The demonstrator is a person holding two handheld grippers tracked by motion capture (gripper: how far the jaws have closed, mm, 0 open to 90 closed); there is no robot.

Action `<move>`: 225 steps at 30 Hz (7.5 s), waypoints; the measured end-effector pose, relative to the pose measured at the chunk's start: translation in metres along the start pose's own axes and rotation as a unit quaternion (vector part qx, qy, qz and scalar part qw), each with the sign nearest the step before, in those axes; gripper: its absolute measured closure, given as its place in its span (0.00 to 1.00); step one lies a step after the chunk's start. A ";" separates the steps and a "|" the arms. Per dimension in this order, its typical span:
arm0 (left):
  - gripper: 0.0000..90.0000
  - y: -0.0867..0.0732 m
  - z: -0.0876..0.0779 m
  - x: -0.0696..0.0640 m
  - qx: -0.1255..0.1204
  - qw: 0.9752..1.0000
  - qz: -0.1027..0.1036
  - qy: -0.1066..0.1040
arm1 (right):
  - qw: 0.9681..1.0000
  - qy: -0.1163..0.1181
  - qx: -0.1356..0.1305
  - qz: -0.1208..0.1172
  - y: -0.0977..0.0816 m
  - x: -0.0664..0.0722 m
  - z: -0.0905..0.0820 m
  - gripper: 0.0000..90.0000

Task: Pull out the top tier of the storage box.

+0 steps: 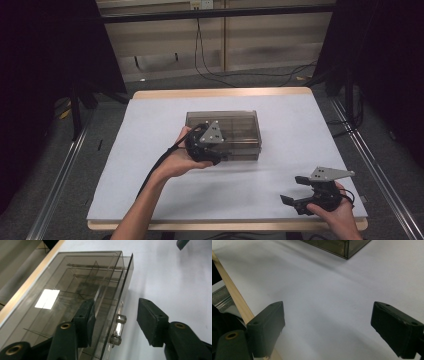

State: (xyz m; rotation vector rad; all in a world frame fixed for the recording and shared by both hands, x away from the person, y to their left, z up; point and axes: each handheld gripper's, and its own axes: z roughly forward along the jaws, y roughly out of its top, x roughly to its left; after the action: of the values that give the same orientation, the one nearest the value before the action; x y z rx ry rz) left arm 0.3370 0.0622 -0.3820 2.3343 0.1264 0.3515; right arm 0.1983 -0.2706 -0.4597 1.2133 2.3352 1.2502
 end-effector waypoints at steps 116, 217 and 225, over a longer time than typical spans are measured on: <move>0.77 -0.008 0.011 -0.019 0.070 0.996 0.036 -0.046 | 1.000 0.000 0.000 -0.001 0.000 0.001 -0.001 0.13; 0.50 0.002 -0.006 -0.029 0.064 0.996 0.014 -0.054 | 1.000 0.001 0.000 -0.003 0.000 0.001 -0.001 0.13; 0.24 -0.015 -0.017 -0.028 0.039 0.999 -0.020 0.009 | 1.000 0.000 0.001 -0.001 0.000 0.001 0.000 0.13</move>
State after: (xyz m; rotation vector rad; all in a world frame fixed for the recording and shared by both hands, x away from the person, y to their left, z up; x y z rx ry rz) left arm 0.3054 0.0791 -0.3870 2.4026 0.1984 0.3545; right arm 0.1980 -0.2701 -0.4596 1.2124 2.3367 1.2474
